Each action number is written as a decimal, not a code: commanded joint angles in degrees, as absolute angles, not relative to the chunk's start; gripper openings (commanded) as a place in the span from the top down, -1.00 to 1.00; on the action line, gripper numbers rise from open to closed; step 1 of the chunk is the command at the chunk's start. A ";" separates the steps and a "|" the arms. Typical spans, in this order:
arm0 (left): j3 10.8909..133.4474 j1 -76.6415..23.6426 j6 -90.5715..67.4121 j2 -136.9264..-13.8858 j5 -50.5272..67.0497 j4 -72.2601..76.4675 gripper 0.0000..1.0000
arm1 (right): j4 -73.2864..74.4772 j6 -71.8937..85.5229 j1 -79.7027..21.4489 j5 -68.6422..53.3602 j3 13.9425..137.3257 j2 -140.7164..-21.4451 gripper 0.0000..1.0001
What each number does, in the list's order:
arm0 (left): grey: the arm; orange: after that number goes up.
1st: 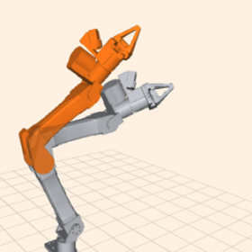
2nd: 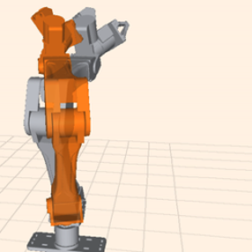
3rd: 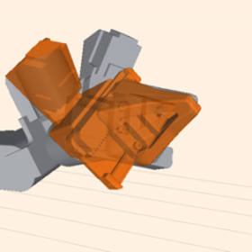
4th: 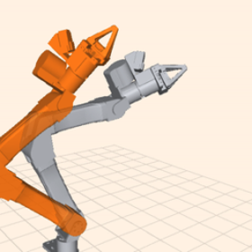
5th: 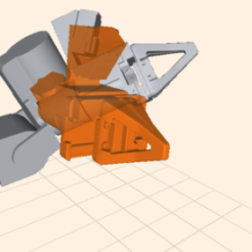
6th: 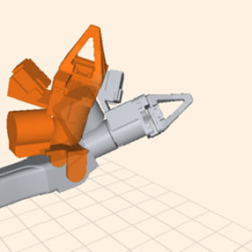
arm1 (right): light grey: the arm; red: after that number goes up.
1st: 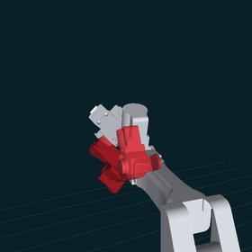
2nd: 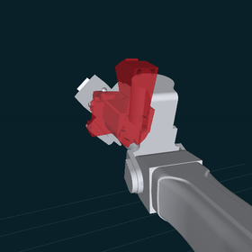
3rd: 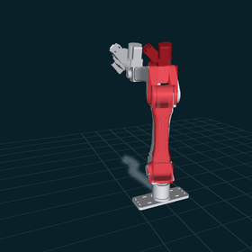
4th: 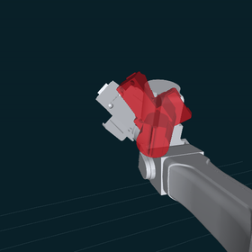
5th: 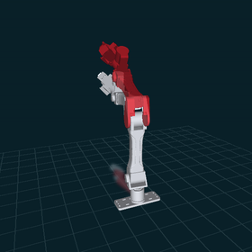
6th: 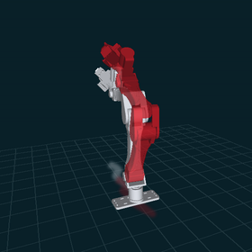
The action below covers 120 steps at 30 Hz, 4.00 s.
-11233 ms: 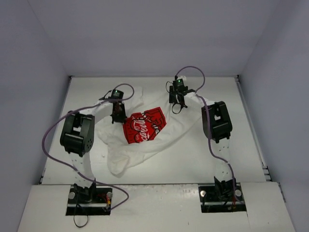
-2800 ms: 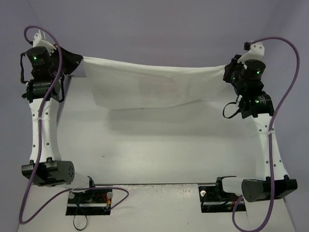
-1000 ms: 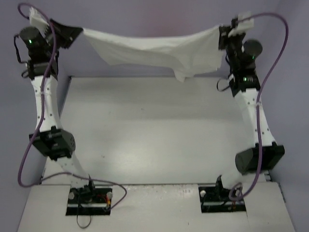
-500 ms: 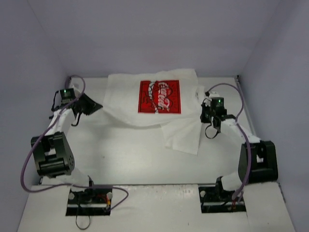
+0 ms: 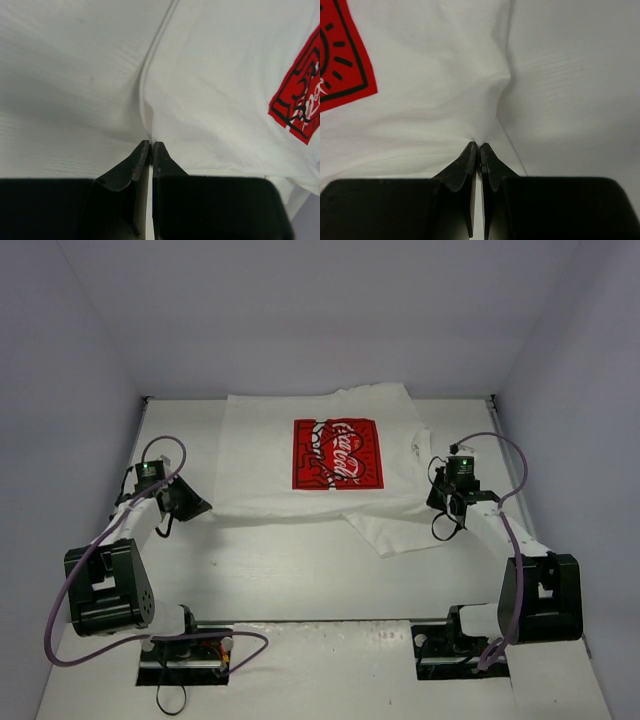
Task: Fold and stack the t-shirts
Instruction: Flatten out the tshirt
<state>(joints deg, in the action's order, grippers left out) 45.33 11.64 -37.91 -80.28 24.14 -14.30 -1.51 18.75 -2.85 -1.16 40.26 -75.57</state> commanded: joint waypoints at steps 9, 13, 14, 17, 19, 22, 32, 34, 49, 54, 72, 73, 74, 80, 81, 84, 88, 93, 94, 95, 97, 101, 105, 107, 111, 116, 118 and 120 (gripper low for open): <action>44.61 11.75 -35.92 -72.63 21.08 -13.70 1.00 | 2.85 22.11 -1.08 2.78 37.80 -70.25 1.00; 50.73 11.69 -33.60 -74.52 22.24 -15.32 1.00 | 2.90 19.69 -1.05 3.66 44.76 -73.05 1.00; 51.83 11.69 -33.74 -75.39 22.26 -15.38 1.00 | 2.80 20.19 -1.05 3.68 46.19 -74.37 1.00; 51.75 11.60 -34.73 -76.38 21.90 -13.00 1.00 | 2.44 20.55 -1.14 2.12 48.52 -77.67 1.00; 50.95 11.60 -35.31 -76.62 22.29 -11.83 1.00 | 1.48 19.65 -1.14 2.04 49.18 -80.43 1.00; 50.42 11.43 -35.35 -77.44 22.24 -10.54 1.00 | 0.69 17.39 -1.12 1.24 50.28 -84.58 1.00; 50.70 10.72 -35.93 -83.04 22.76 -7.47 1.00 | -2.29 13.54 -1.67 -5.08 53.46 -93.65 -0.23; 50.88 10.72 -35.86 -83.06 23.19 -7.46 1.00 | -2.20 13.45 -1.76 -5.19 51.83 -90.82 -0.50; 49.56 10.65 -35.76 -82.00 24.43 -7.81 1.00 | -0.18 16.86 -2.08 -8.50 38.38 -80.21 -0.65; 49.53 10.55 -36.30 -81.08 24.66 -7.91 1.00 | 3.05 19.22 -3.97 -3.01 38.37 -81.68 -0.35; 49.22 10.55 -36.63 -79.54 24.52 -8.77 1.00 | 12.28 27.49 -6.15 7.38 38.39 -78.51 -0.72; 49.22 10.55 -36.65 -79.54 24.47 -8.79 1.00 | 12.30 27.51 -6.20 6.90 38.46 -79.44 -0.76; 49.22 10.55 -36.65 -79.54 24.49 -8.79 1.00 | 12.30 27.56 -6.24 6.32 38.44 -80.16 -0.77; 48.96 10.55 -36.44 -78.97 24.26 -8.88 1.00 | 12.22 28.55 -6.33 2.72 37.38 -82.23 -0.45; 48.92 10.55 -36.39 -78.85 24.22 -8.88 1.00 | 12.22 28.90 -6.37 2.26 36.69 -82.06 -0.39; 48.87 10.55 -36.39 -78.58 24.08 -9.13 1.00 | 12.30 30.20 -7.09 1.85 35.21 -79.74 0.26; 49.61 10.55 -36.30 -78.23 23.69 -10.19 1.00 | 16.40 31.15 -7.73 3.24 35.89 -74.70 0.90; 50.19 10.55 -35.84 -77.15 23.08 -11.56 1.00 | 22.61 33.87 -8.97 4.75 39.33 -65.99 1.00; 50.28 10.63 -35.56 -76.89 22.65 -12.06 1.00 | 24.05 34.25 -9.08 4.84 39.86 -64.71 1.00; 50.36 10.54 -35.15 -76.72 22.30 -12.41 1.00 | 26.87 34.98 -9.41 4.90 40.42 -62.62 1.00; 50.29 10.53 -34.77 -76.41 21.97 -12.89 1.00 | 30.58 35.66 -9.64 4.58 40.13 -59.38 1.00; 49.69 10.55 -34.63 -75.59 21.66 -13.27 1.00 | 35.85 37.65 -12.00 5.33 39.85 -53.19 0.89; 49.39 10.55 -34.55 -74.81 21.53 -13.77 1.00 | 38.71 37.86 -14.23 5.94 43.03 -54.30 0.44; 49.31 10.55 -34.47 -74.48 21.52 -13.96 1.00 | 38.76 36.75 -14.16 6.40 43.39 -53.99 0.18; 49.04 10.62 -34.21 -73.93 21.53 -14.66 1.00 | 36.44 33.21 -12.71 8.51 44.47 -57.81 -0.18; 48.96 10.55 -33.66 -73.92 21.54 -15.20 1.00 | 24.61 27.71 -11.01 3.39 44.97 -68.75 -0.17; 48.94 10.62 -33.40 -73.73 21.53 -15.57 1.00 | 22.89 26.36 -10.36 1.00 46.12 -72.46 -0.16; 48.66 10.55 -33.22 -73.57 21.45 -15.66 1.00 | 21.33 23.85 -9.72 2.26 47.02 -74.37 -0.08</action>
<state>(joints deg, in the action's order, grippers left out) 48.11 10.83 -34.66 -76.16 22.15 -16.10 27.37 29.18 -10.99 3.22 43.30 -71.01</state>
